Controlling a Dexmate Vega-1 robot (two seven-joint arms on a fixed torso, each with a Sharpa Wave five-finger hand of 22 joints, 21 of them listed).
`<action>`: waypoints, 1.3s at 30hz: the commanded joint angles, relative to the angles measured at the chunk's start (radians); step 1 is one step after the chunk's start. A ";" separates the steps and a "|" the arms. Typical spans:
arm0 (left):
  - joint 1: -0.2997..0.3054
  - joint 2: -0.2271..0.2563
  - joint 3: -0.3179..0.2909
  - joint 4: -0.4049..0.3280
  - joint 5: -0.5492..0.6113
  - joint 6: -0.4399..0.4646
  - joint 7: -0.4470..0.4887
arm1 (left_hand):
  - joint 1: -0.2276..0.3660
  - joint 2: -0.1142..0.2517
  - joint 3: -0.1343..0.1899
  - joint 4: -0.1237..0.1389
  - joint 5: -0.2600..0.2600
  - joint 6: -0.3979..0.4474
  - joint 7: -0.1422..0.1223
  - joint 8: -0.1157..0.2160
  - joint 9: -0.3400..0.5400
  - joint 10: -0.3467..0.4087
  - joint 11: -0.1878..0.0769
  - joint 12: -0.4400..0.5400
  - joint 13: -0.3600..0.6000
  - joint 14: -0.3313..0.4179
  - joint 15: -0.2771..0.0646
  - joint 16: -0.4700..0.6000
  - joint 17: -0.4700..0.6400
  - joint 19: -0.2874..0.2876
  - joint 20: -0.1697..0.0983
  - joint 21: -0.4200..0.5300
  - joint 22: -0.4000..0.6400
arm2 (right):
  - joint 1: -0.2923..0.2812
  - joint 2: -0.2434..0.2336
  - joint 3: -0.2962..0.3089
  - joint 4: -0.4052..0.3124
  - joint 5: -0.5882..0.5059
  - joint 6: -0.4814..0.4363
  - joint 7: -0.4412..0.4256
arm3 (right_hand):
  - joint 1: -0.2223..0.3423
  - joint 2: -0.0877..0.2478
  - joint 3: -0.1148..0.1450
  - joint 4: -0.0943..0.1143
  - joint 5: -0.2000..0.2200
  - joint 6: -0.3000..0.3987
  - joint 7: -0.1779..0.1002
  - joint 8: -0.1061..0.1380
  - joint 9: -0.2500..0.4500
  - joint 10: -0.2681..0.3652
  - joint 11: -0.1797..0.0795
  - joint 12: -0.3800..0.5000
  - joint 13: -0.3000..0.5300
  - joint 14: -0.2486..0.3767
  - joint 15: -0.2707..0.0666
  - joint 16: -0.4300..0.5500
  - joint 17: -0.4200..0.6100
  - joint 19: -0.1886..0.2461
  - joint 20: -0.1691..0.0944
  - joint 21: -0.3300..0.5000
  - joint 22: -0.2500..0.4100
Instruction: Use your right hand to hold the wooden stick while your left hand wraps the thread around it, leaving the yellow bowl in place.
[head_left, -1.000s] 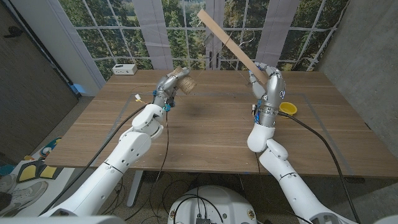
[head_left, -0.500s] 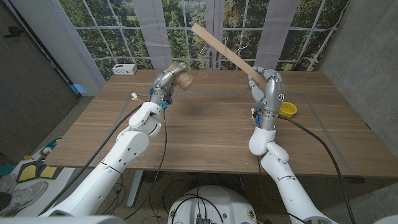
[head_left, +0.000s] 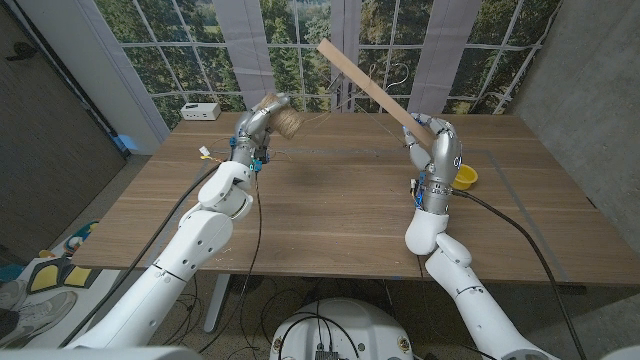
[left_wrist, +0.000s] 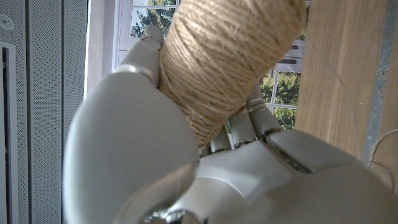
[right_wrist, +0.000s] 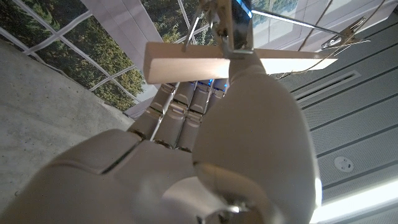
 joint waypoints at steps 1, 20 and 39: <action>-0.015 0.006 -0.009 -0.024 0.007 0.015 0.031 | 0.124 0.179 0.105 0.041 -0.002 0.093 -0.007 -0.003 0.003 0.062 -0.065 -0.003 0.001 0.297 -0.355 -0.001 0.000 0.045 -0.169 0.160 0.005 | -0.004 -0.179 -0.152 -0.054 0.318 0.052 0.000 | 0.109 0.119 0.000 0.005 0.005 0.083 -0.078 0.006 0.138 0.093 -0.060 0.109 0.124 0.011 -0.111 0.000 0.006 -0.005 -0.077 0.011 -0.001; -0.075 0.027 -0.032 -0.096 0.023 0.107 0.135 | 0.123 0.177 0.108 0.039 -0.003 0.092 -0.006 -0.010 0.005 0.064 -0.062 -0.005 0.002 0.302 -0.355 -0.010 -0.013 0.041 -0.169 0.164 0.005 | -0.070 -0.079 -0.033 -0.064 0.003 0.087 -0.004 | 0.115 0.120 -0.005 0.003 0.003 0.082 -0.082 0.006 0.141 0.099 -0.062 0.103 0.124 0.014 -0.114 -0.004 0.008 -0.010 -0.082 0.029 -0.002; -0.215 0.061 -0.025 -0.160 0.007 0.291 0.221 | 0.123 0.176 0.111 0.038 -0.003 0.092 -0.006 -0.014 0.010 0.066 -0.062 -0.006 0.004 0.307 -0.356 -0.012 -0.016 0.040 -0.169 0.170 0.005 | -0.101 0.218 0.266 -0.049 -0.555 0.218 -0.004 | 0.119 0.118 -0.013 0.001 0.001 0.085 -0.087 0.005 0.141 0.098 -0.068 0.099 0.130 0.016 -0.115 -0.006 0.009 -0.017 -0.088 0.044 -0.003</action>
